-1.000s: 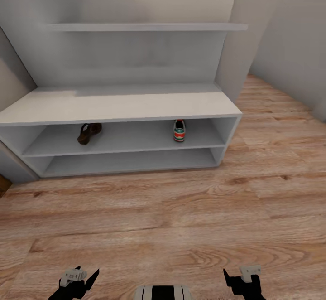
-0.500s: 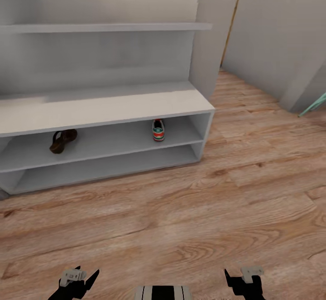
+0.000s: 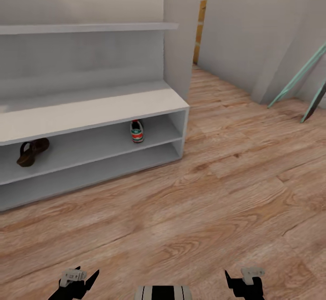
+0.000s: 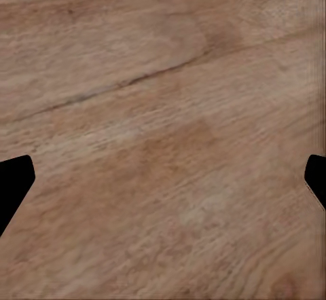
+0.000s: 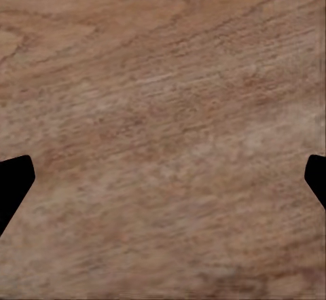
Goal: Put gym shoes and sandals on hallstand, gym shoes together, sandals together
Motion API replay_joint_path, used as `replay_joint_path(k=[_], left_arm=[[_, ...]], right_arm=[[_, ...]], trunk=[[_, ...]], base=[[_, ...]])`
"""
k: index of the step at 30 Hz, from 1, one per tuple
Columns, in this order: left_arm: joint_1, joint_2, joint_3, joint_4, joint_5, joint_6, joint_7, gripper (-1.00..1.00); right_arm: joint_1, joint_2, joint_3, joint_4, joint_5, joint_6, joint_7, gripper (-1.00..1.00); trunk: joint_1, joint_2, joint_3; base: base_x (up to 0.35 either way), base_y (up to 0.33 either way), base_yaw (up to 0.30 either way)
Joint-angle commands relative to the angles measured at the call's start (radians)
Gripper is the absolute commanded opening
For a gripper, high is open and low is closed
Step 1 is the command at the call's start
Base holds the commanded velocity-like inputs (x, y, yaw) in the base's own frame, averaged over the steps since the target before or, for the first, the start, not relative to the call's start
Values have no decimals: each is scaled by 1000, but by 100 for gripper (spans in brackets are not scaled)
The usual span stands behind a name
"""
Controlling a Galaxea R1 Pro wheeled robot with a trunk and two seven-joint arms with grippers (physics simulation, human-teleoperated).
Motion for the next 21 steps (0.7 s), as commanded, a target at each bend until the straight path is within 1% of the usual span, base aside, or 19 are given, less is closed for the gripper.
replay_joint_path(k=[1,4,8,10,15,21], left_arm=[[0,1,-8,1,10,-4,-1,100],[0,1,-8,1,10,-4,-1,100],[0,1,-8,1,10,-4,-1,100],[0,1,-8,1,10,-4,-1,100],[0,1,-8,1,10,-4,-1,100],[0,1,-8,1,10,-4,-1,100]], right_arm=[[0,0,-9,1,7,-4,4,100],[2,-1,-18,0,1,-4,4,100],[4,-1,-55,0,-28,-4,4,100],[5,-2,-78,0,-56,-3,4,100],[5,-2,-89,0,-73,-3,4,100],[5,-2,-95,0,-82,-3,4,100]], trunk=[[0,0,-1],[0,0,-1],[0,0,-1],[0,0,-1],[0,0,-1],[-3,1,23]], base=[[0,0,-300],[0,0,-300],[0,0,-300],[0,0,-300],[0,0,-300],[0,0,-300]])
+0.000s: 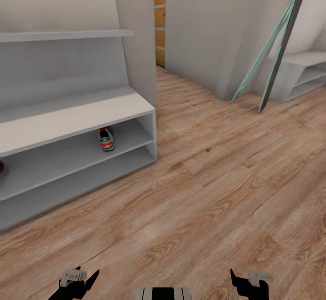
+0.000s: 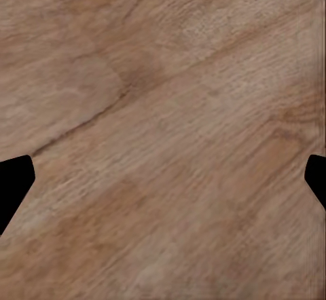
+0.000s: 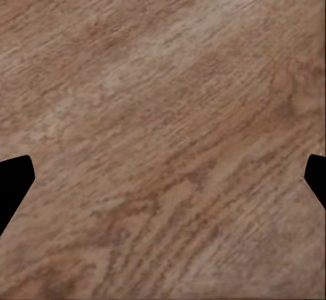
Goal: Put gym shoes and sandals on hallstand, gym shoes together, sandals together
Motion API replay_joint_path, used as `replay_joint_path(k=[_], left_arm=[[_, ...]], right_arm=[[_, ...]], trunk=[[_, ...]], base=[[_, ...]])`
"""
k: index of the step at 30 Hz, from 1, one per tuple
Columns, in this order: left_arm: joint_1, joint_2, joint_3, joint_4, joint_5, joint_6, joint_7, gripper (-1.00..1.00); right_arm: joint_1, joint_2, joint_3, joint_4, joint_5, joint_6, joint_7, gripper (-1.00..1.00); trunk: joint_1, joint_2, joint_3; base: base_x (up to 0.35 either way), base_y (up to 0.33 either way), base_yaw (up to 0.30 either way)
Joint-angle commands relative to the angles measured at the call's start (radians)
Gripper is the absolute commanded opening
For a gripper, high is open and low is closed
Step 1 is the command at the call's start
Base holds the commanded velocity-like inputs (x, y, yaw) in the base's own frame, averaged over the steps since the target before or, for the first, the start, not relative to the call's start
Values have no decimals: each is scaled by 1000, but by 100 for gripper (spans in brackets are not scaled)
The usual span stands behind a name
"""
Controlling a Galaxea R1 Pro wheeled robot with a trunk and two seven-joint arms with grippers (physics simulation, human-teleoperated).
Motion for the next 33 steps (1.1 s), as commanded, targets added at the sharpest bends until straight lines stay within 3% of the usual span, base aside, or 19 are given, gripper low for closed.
replay_joint_path(k=[1,5,12,28,33], left_arm=[[0,1,-8,1,10,-4,-1,100],[0,1,-8,1,10,-4,-1,100],[0,1,-8,1,10,-4,-1,100],[0,0,-8,1,10,-3,-1,100],[0,0,-8,1,10,-3,-1,100]], right_arm=[[-1,0,-9,1,9,-4,3,100],[-1,0,-9,1,9,-4,3,100],[-1,0,-9,1,9,-4,3,100],[1,0,-9,1,9,-4,3,100],[1,0,-9,1,8,-4,3,100]], trunk=[[-1,0,3],[-2,1,19],[-2,1,19],[-10,5,81],[-29,40,96]], base=[[0,0,-300],[0,0,-300],[0,0,-300],[0,0,-300],[0,0,-300]])
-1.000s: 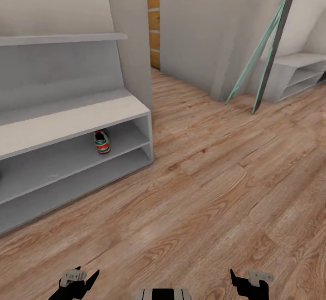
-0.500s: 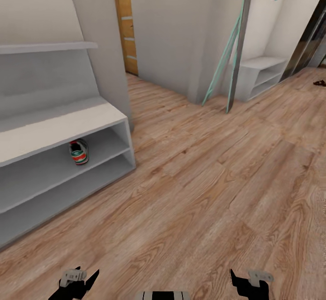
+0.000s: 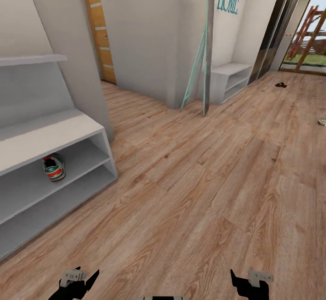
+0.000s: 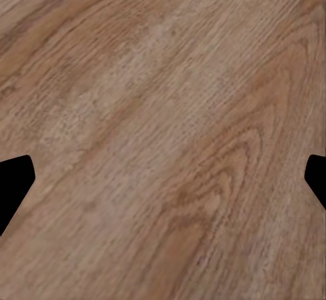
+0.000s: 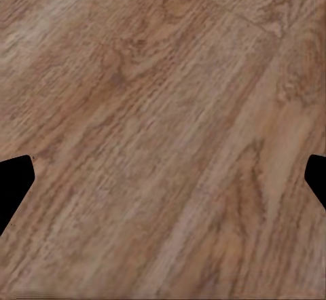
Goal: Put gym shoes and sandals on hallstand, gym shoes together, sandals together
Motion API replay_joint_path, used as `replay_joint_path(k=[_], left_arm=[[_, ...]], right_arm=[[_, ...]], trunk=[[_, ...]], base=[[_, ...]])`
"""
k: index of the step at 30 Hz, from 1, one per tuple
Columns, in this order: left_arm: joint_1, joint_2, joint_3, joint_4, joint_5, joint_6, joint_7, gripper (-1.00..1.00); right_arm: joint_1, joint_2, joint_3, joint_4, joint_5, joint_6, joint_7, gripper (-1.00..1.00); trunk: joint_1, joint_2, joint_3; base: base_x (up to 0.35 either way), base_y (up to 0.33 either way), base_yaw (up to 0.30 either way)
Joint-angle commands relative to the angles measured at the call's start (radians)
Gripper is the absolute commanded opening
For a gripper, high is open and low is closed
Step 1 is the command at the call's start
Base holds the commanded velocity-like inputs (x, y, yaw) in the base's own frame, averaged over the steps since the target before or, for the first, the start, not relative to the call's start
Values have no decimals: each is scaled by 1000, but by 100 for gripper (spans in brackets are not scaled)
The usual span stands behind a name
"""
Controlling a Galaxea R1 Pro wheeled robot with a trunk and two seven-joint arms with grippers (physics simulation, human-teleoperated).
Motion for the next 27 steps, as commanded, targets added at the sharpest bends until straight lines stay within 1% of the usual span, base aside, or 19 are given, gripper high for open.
replay_joint_path(k=[1,8,12,22,27], left_arm=[[0,1,-8,1,10,-4,-1,100],[0,1,-8,1,10,-4,-1,100],[0,1,-8,1,10,-4,-1,100],[0,2,-8,1,10,-4,-1,100],[0,2,-8,1,10,-4,-1,100]], right_arm=[[-1,0,-9,1,10,-3,3,100],[0,0,-9,1,10,-3,3,100],[0,1,-9,1,11,-3,3,100],[-1,2,-9,1,11,-3,3,100],[0,2,-9,1,11,-3,3,100]], trunk=[[-4,7,2],[-31,56,24],[-46,84,37],[-85,154,68],[-85,154,68]], base=[[0,0,-300],[0,0,-298],[0,0,-183],[0,0,-35],[0,0,-9]])
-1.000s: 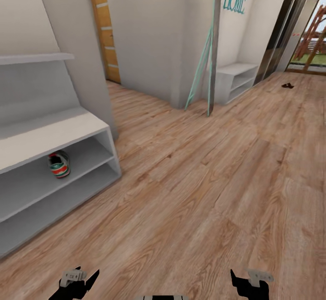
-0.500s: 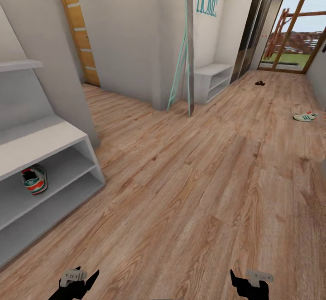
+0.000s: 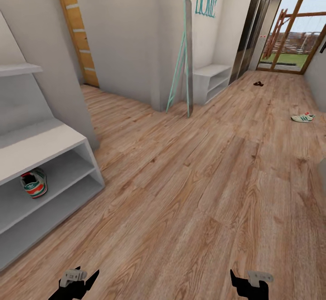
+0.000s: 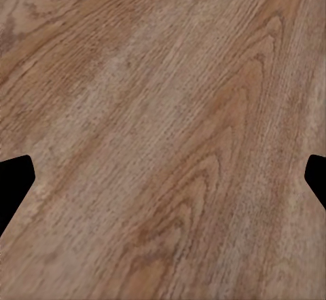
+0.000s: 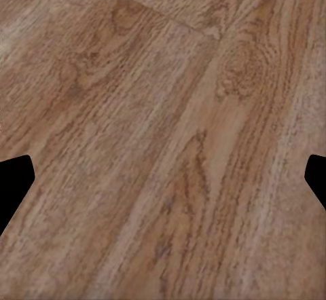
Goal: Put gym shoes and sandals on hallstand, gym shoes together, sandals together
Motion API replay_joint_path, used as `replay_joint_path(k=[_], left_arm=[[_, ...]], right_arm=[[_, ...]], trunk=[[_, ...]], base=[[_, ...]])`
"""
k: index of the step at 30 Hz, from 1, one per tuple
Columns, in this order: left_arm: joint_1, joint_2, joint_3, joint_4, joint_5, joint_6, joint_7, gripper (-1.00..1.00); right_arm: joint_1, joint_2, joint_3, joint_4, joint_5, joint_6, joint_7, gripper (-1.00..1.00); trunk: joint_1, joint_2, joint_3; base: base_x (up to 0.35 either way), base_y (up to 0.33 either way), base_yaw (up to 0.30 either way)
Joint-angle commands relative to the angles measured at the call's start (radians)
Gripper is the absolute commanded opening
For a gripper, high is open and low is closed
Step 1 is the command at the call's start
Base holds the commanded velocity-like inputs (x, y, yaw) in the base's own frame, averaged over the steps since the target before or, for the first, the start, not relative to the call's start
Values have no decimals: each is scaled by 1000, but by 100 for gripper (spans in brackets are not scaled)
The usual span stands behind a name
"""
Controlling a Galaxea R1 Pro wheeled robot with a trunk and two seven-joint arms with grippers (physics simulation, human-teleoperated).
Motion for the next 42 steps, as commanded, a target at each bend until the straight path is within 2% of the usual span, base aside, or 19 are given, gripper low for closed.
replay_joint_path(k=[1,18,36,38,39,42], left_arm=[[-1,1,-8,1,10,-4,-1,100],[-1,0,-8,1,10,-5,-1,100],[0,-7,-8,8,9,-5,3,100],[-1,-8,-8,18,10,-5,15,100],[-1,-13,-8,30,10,-9,59,100],[0,-16,-8,33,7,-13,89,100]], right_arm=[[-1,0,-9,1,10,-3,3,100],[-1,0,-9,1,10,-3,3,100],[-1,-2,-9,-1,10,-2,12,100],[-1,-2,-9,-1,10,-2,11,100],[-1,-2,-9,0,10,-2,9,100],[-1,-1,-9,1,10,-2,9,100]], trunk=[[0,0,-1],[0,0,3],[0,0,5],[0,0,5],[0,0,5],[0,0,5]], base=[[0,0,-118],[6,0,-233],[313,-5,-59],[338,-59,-1],[338,-91,0],[338,-96,0]])
